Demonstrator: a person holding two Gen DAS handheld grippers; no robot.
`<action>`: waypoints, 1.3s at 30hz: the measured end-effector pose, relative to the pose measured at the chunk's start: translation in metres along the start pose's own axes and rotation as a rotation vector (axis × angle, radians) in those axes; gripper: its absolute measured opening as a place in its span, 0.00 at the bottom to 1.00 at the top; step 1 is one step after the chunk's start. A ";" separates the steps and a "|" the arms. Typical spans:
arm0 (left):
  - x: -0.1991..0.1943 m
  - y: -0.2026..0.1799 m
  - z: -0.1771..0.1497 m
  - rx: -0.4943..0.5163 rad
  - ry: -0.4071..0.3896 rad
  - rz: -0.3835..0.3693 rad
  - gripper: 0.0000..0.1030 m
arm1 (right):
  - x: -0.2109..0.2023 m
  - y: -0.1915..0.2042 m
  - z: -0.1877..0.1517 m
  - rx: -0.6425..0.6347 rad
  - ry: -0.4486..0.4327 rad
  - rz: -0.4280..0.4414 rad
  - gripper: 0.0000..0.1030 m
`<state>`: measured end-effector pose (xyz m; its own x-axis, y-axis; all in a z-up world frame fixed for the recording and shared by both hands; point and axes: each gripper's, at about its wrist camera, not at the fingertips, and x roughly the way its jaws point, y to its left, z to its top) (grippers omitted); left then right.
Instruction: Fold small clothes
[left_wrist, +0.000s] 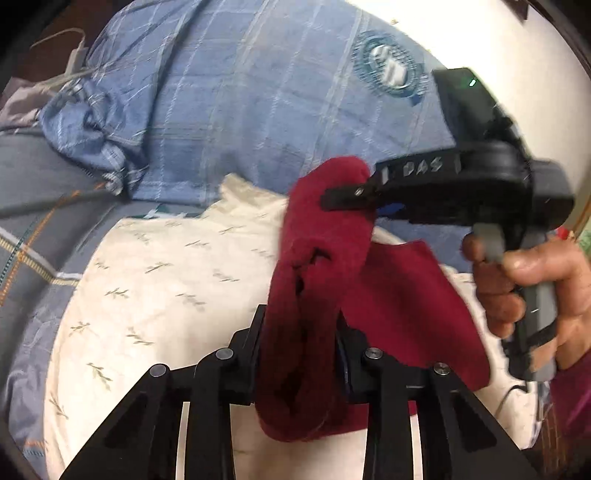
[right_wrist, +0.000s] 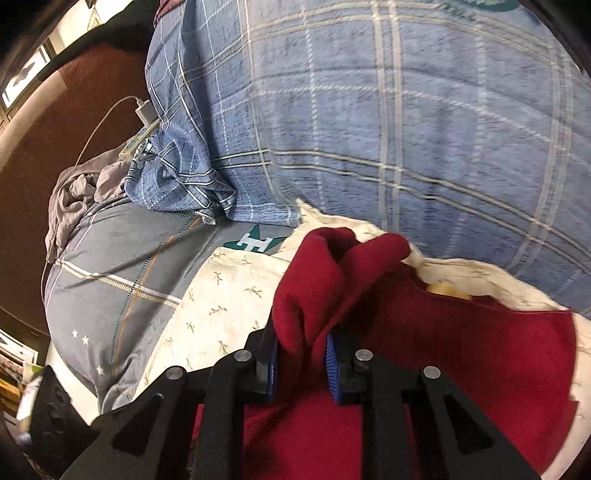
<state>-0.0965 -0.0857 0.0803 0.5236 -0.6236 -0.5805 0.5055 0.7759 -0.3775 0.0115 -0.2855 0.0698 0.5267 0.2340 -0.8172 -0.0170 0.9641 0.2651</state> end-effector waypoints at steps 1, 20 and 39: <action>-0.004 -0.011 0.002 0.016 -0.009 -0.010 0.27 | -0.009 -0.004 -0.002 -0.001 -0.010 -0.007 0.19; 0.084 -0.190 -0.015 0.292 0.166 -0.119 0.23 | -0.095 -0.154 -0.061 0.159 -0.061 -0.209 0.18; 0.045 -0.098 0.018 0.237 0.169 0.043 0.67 | -0.115 -0.144 -0.137 0.346 -0.082 -0.023 0.65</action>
<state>-0.1104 -0.1917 0.1047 0.4366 -0.5502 -0.7118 0.6418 0.7449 -0.1822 -0.1629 -0.4344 0.0559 0.5907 0.1883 -0.7846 0.2773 0.8658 0.4166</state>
